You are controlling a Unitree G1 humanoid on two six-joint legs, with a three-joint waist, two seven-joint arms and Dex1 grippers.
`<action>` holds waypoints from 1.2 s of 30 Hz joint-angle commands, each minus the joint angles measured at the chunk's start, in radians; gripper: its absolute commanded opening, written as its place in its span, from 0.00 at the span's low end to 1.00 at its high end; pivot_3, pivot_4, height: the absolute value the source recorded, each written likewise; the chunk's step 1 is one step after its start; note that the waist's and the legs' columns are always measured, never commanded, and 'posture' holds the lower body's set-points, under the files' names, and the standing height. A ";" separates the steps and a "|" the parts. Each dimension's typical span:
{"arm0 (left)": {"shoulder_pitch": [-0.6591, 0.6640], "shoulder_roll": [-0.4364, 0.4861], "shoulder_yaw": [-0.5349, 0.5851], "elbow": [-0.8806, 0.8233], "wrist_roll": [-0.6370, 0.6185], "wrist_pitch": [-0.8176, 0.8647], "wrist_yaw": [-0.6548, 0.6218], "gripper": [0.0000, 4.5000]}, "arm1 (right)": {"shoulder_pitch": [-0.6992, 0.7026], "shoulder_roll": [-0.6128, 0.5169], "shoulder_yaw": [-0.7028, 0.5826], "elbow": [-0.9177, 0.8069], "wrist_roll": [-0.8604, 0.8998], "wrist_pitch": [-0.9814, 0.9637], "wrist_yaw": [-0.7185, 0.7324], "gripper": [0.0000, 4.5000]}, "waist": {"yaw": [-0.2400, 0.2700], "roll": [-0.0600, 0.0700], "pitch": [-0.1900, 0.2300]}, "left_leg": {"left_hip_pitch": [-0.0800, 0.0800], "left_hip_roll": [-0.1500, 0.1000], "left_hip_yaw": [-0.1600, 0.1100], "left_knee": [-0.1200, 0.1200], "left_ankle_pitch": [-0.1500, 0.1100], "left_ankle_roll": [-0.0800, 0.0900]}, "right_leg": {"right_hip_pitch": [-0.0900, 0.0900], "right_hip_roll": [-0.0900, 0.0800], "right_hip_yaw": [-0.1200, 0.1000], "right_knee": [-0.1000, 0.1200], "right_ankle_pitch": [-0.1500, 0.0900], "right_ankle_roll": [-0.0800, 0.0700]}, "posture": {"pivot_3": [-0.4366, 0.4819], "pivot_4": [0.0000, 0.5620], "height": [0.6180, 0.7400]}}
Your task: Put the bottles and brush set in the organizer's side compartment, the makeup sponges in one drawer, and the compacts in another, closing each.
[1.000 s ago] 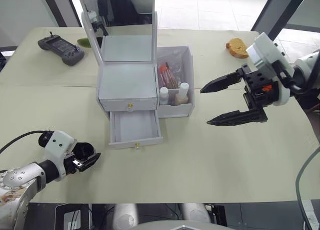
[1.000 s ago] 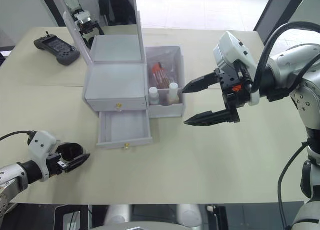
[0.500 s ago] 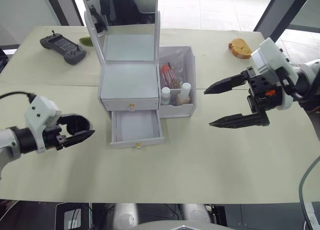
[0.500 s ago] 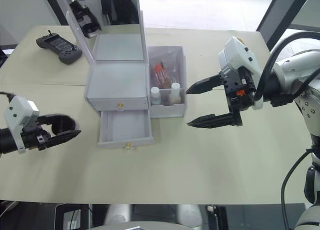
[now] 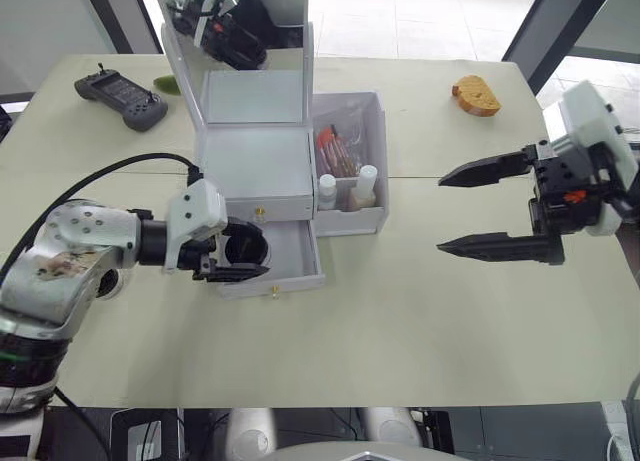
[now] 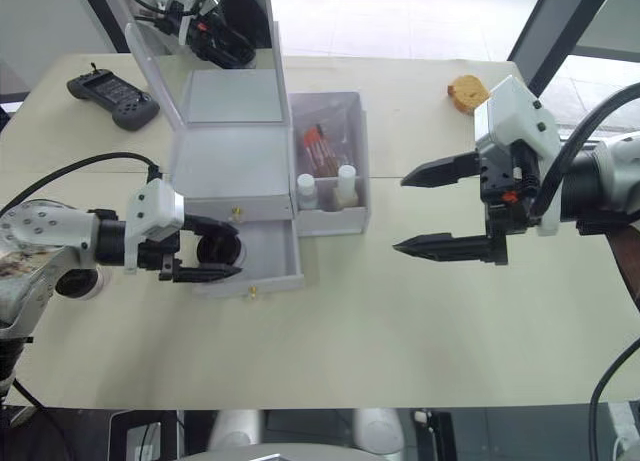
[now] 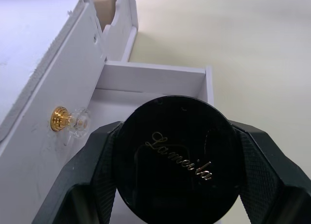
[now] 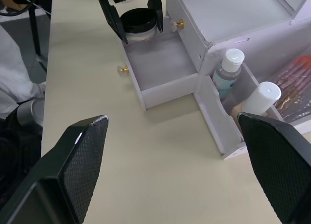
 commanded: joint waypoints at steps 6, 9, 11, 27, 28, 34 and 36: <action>-0.074 0.001 -0.081 0.092 0.113 -0.098 -0.081 0.65 | 0.026 -0.040 -0.123 -0.084 0.110 0.089 -0.107 1.00 | 0.001 0.000 0.000 | 0.000 0.000 0.000 0.000 0.000 0.000 | 0.000 0.000 0.000 0.001 0.000 0.000 | 0.48 0.27 0.71; -0.081 -0.003 -0.093 0.106 0.136 -0.110 -0.097 0.65 | 0.032 -0.048 -0.128 -0.085 0.122 0.089 -0.122 1.00 | 0.003 0.000 0.000 | 0.000 0.000 0.000 0.000 0.000 0.000 | 0.000 0.000 0.000 0.001 0.000 0.000 | 0.48 0.27 0.71; -0.086 -0.011 -0.096 0.111 0.148 -0.112 -0.096 0.65 | 0.033 -0.052 -0.127 -0.081 0.121 0.081 -0.124 1.00 | 0.002 0.000 0.000 | 0.000 0.000 0.000 0.001 0.000 0.000 | 0.000 0.000 0.000 0.001 0.000 0.000 | 0.48 0.27 0.71; -0.068 0.008 -0.019 0.119 0.092 -0.059 -0.136 1.00 | 0.040 -0.053 -0.073 -0.043 0.076 -0.005 -0.108 1.00 | 0.001 0.000 0.000 | 0.000 0.000 -0.001 0.001 0.000 0.000 | 0.000 0.000 0.000 0.002 0.000 0.001 | 0.48 0.27 0.71; -0.055 0.017 -0.001 0.114 0.068 -0.050 -0.150 1.00 | 0.042 -0.051 -0.069 -0.043 0.075 -0.008 -0.107 1.00 | 0.000 0.000 0.000 | 0.000 0.000 -0.001 0.001 0.000 0.000 | 0.000 0.000 0.000 0.002 0.000 0.001 | 0.48 0.27 0.71; 0.065 0.124 0.279 0.119 -0.135 0.105 -0.236 1.00 | 0.090 -0.032 -0.073 -0.017 0.055 -0.077 -0.057 1.00 | -0.007 0.000 0.000 | 0.000 0.000 -0.001 0.001 0.000 0.000 | 0.000 0.000 0.000 0.003 0.000 0.001 | 0.48 0.27 0.71; 0.128 0.162 0.416 0.167 -0.195 0.163 -0.255 1.00 | 0.151 -0.005 -0.092 -0.002 0.011 -0.154 -0.043 1.00 | -0.010 0.000 0.000 | 0.000 0.000 -0.001 0.000 0.000 0.001 | -0.001 0.001 0.000 0.003 0.000 0.001 | 0.48 0.27 0.71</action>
